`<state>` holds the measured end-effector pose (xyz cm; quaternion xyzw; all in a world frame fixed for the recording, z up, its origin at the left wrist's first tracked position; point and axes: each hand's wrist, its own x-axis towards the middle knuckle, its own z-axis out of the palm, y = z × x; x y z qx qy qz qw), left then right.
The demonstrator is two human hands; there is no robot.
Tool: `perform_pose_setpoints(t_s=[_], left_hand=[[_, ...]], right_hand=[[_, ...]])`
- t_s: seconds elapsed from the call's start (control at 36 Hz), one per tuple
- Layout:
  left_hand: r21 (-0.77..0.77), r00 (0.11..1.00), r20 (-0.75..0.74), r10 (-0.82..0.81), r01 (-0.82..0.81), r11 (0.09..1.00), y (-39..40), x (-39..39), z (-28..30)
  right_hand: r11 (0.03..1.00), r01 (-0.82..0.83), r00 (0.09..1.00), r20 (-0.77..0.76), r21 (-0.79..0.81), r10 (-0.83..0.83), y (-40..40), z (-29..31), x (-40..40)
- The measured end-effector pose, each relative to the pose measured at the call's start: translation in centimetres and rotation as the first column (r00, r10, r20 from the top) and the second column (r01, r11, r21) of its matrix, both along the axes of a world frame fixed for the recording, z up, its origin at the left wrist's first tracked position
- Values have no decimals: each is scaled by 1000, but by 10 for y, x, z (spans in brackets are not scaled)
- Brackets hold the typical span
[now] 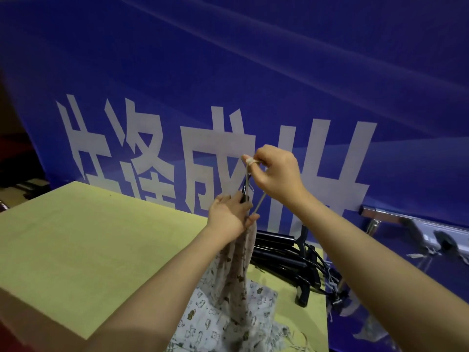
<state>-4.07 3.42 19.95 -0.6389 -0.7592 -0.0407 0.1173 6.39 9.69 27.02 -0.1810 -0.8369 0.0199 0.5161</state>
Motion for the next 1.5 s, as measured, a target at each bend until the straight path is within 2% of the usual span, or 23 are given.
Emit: perform_pose_setpoints(t_s=[0.08, 0.17, 0.22, 0.28, 0.36, 0.42, 0.53, 0.64, 0.72, 0.89, 1.03, 1.08, 1.14, 1.25, 1.5], left_hand=[[-6, 1000, 0, 18, -18, 1000, -2, -1, -6], [46, 1000, 14, 26, -26, 999, -2, -2, -11], [84, 1000, 13, 18, -19, 996, -4, -2, -15], [116, 1000, 25, 14, -17, 993, -5, -4, -19], [113, 999, 8, 49, -49, 992, -8, -8, -22], [82, 996, -11, 84, -83, 993, -9, -9, -22], [52, 991, -18, 135, -134, 990, -12, -3, -22], [11, 986, 13, 167, -168, 986, -12, 5, -21], [-18, 989, -23, 148, -149, 989, -12, 10, -15], [-25, 981, -83, 178, -180, 983, -9, 14, -20], [18, 978, -71, 197, -197, 980, -8, 16, -17], [25, 981, -70, 183, -182, 983, -7, 21, -13], [40, 981, -82, 174, -171, 985, -6, 29, -8], [78, 979, -134, 156, -147, 986, -3, 58, 10], [98, 970, -174, 171, -156, 983, 12, 152, 55]], right_hand=[[965, 45, 998, 25, 257, -54, 1, 7, 4], [930, 79, 996, 1, 358, -85, 4, 17, 6], [963, 98, 995, -42, 252, -90, 2, 19, 4], [997, 78, 987, -140, 17, -75, -1, 19, 2], [951, -49, 966, -257, -304, -32, -6, 24, 2], [912, -111, 948, -318, -394, -23, -9, 26, 3], [902, -134, 935, -354, -412, -23, -14, 25, 1], [928, -113, 946, -323, -356, -9, -18, 24, 2], [927, -97, 951, -309, -363, -22, -18, 23, 6], [888, -50, 936, -332, -457, -118, -17, 25, 16], [789, -40, 944, -283, -613, -172, -14, 29, 34], [756, -86, 943, -299, -649, -150, -13, 30, 41], [713, -209, 919, -383, -669, -90, -13, 33, 49], [673, -369, 864, -503, -641, -5, -13, 42, 70], [734, -468, 799, -590, -492, 114, -6, 73, 155]])
